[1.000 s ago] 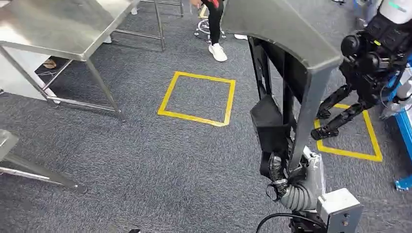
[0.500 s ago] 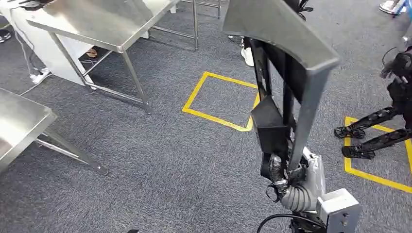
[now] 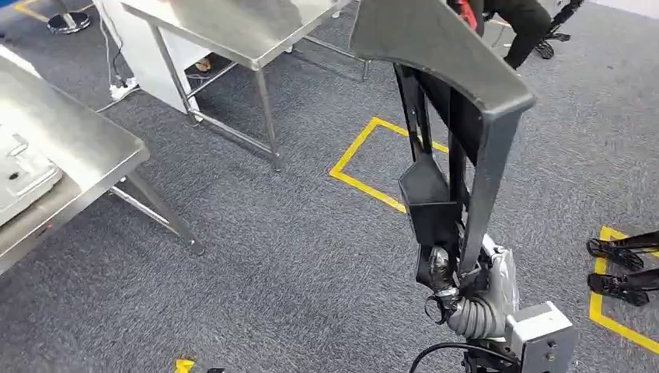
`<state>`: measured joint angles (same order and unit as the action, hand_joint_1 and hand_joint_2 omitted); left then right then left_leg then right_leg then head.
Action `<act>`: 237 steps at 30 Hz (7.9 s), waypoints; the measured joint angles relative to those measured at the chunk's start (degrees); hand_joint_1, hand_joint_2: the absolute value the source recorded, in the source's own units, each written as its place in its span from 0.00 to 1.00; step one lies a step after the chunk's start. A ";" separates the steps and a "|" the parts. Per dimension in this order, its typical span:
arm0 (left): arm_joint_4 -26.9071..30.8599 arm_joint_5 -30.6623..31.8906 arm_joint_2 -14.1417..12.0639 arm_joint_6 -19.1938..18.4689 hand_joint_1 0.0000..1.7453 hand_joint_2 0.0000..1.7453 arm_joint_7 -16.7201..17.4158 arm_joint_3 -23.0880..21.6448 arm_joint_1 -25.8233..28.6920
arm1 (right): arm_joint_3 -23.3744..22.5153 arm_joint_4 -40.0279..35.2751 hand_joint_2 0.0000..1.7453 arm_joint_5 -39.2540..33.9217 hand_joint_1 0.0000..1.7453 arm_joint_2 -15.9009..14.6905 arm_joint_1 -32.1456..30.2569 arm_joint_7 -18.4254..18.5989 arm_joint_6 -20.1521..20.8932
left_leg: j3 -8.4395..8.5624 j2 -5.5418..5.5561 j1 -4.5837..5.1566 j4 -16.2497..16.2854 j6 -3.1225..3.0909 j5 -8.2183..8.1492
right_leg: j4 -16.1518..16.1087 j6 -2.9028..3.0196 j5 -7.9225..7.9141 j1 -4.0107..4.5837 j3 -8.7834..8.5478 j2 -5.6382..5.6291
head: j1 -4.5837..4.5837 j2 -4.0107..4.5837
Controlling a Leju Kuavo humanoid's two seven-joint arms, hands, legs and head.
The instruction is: Take the parts from the cabinet and place them on the table.
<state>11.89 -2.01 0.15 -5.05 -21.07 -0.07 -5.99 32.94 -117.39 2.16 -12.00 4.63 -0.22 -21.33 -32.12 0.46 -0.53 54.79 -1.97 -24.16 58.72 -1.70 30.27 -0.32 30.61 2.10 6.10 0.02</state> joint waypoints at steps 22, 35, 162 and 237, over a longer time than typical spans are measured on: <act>0.00 0.04 0.00 -0.44 0.00 0.00 0.13 -0.68 0.36 | 0.00 -0.22 1.00 0.04 1.00 -0.35 -0.62 0.98 0.07 | -3.64 -0.96 -0.33 7.81 3.73 -2.32 | -5.99 2.36 -4.82 -0.34 -1.86 2.73 | 0.61 -0.02; 0.00 0.07 1.11 -0.50 0.00 0.00 0.33 -0.96 -0.06 | -0.11 -0.33 1.00 0.04 1.00 -0.61 -0.90 1.07 0.09 | -0.97 3.16 -0.08 0.38 0.03 0.27 | 14.37 -0.23 4.87 -0.49 6.95 -1.62 | 0.22 0.00; -0.09 1.33 1.66 0.15 0.00 0.00 0.35 -4.04 0.35 | -0.15 4.28 1.00 0.94 1.00 -3.32 -1.73 5.51 -0.09 | 4.34 1.41 0.50 1.32 0.89 -5.70 | -1.17 2.73 -6.14 1.21 5.97 -2.51 | 0.09 0.00; 0.22 9.03 1.57 -2.88 0.00 0.00 5.38 -14.97 -5.02 | -2.82 41.35 1.00 72.54 1.00 -0.22 26.55 19.32 7.45 | -5.19 0.22 -0.21 3.20 3.48 3.64 | -5.07 2.68 -3.64 0.41 -2.01 -2.10 | -0.92 0.00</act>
<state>12.11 7.02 1.73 -7.93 -15.69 -15.04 -11.01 30.12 -76.04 74.71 -12.22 31.18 19.10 -13.88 -37.31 0.68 -0.74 58.00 1.50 -20.52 53.65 0.99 26.63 0.09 28.60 0.00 5.18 0.02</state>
